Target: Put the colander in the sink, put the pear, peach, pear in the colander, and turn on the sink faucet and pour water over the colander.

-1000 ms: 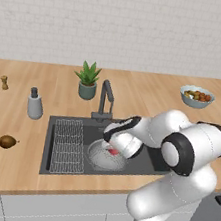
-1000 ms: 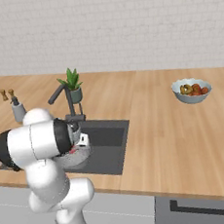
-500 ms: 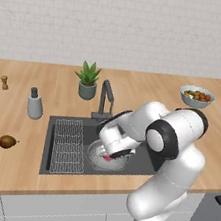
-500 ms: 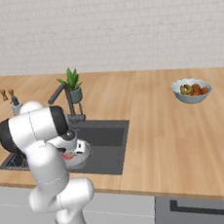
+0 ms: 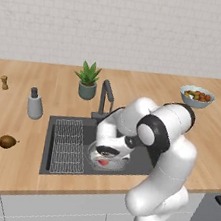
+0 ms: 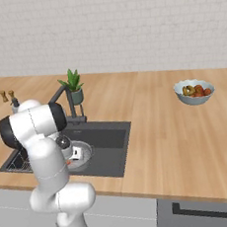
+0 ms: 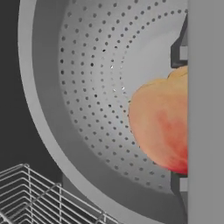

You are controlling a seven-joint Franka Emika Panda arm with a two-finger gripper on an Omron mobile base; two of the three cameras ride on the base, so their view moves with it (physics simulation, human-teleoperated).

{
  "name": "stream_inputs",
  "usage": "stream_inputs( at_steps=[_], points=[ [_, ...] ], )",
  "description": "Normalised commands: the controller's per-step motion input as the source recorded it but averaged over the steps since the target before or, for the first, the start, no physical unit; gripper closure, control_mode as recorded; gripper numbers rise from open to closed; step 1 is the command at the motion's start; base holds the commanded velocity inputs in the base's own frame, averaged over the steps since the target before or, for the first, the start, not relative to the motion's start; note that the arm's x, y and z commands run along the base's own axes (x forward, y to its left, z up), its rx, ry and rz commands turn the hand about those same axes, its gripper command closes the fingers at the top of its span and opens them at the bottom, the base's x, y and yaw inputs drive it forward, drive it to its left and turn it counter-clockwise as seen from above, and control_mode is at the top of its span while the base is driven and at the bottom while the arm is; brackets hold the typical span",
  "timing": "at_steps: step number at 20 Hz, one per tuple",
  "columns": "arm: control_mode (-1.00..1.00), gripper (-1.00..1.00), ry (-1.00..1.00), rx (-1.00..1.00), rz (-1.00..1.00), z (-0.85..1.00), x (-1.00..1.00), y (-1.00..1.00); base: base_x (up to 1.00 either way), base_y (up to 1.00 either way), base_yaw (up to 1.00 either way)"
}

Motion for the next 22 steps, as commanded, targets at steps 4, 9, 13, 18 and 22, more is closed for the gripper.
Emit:
stream_inputs(
  at_steps=[4, 9, 13, 18, 22],
  points=[
    [-1.00, -1.00, -0.01, 0.00, 0.00, 0.32, 0.00, -0.19, 0.00, 0.00, 0.00],
    [-1.00, -1.00, -0.05, 0.02, 0.00, 0.83, 0.00, -0.27, 0.00, 0.00, 0.00],
    [-1.00, -1.00, -0.11, 0.10, 0.00, 1.00, 0.01, -0.44, 0.00, 0.00, 0.00],
    [-1.00, -1.00, -0.05, 0.15, 0.00, 1.00, 0.31, -0.63, 0.00, 0.00, 0.00],
    [-1.00, -1.00, -0.04, 0.22, 0.00, 1.00, 0.35, -0.68, 0.00, 0.00, 0.00]
  ],
)
